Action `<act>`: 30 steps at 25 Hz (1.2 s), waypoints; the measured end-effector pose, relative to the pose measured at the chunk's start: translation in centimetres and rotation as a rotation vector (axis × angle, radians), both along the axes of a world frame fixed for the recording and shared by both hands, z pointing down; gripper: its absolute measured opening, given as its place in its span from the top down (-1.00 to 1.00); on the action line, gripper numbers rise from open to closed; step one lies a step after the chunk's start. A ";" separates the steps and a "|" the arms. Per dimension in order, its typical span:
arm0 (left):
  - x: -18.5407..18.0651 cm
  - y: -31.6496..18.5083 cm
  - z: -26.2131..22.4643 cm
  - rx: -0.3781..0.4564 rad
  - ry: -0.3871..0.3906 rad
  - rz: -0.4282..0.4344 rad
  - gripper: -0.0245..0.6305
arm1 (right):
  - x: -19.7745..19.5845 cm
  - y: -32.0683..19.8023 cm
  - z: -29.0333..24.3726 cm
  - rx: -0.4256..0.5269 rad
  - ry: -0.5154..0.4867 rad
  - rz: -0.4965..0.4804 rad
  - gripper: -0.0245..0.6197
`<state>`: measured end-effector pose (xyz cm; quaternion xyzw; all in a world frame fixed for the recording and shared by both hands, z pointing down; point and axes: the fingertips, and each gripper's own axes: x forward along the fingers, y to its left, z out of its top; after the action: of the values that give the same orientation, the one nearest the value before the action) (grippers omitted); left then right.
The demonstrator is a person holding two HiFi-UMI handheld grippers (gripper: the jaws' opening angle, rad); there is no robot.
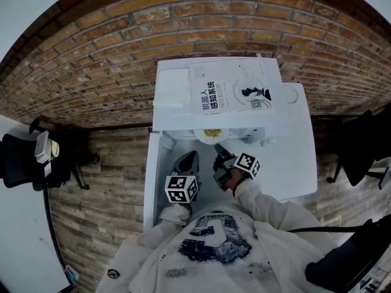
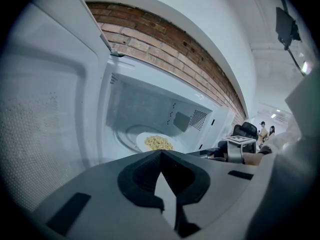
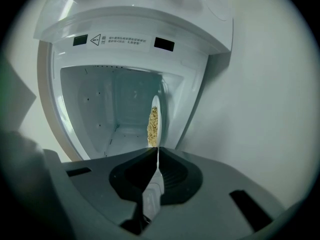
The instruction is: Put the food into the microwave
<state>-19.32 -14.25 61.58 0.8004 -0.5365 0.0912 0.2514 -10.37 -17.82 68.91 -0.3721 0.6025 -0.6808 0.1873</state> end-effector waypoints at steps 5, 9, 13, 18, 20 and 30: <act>0.0 0.1 0.2 -0.005 -0.003 0.002 0.90 | -0.1 -1.0 0.2 0.004 -0.004 0.009 0.85; -0.1 0.2 0.3 -0.010 -0.004 0.005 0.90 | -0.2 -2.1 0.3 0.004 0.000 0.013 0.85; -0.1 0.1 0.3 -0.013 -0.005 0.008 0.90 | -0.3 -2.8 0.3 0.005 0.000 0.015 0.85; -0.2 0.1 0.4 -0.017 -0.006 0.007 0.90 | -0.8 -3.3 0.3 0.004 -0.006 0.012 0.85; -0.1 0.1 0.5 -0.020 -0.007 0.007 0.90 | -0.8 -3.5 0.3 0.004 -0.008 0.012 0.85; -0.3 0.2 0.5 -0.021 -0.006 0.003 0.90 | -1.1 -4.4 0.0 0.018 -0.011 0.014 0.85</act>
<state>-19.61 -14.09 62.10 0.7981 -0.5352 0.0998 0.2581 -11.49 -22.25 68.92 -0.3711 0.6050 -0.6759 0.1986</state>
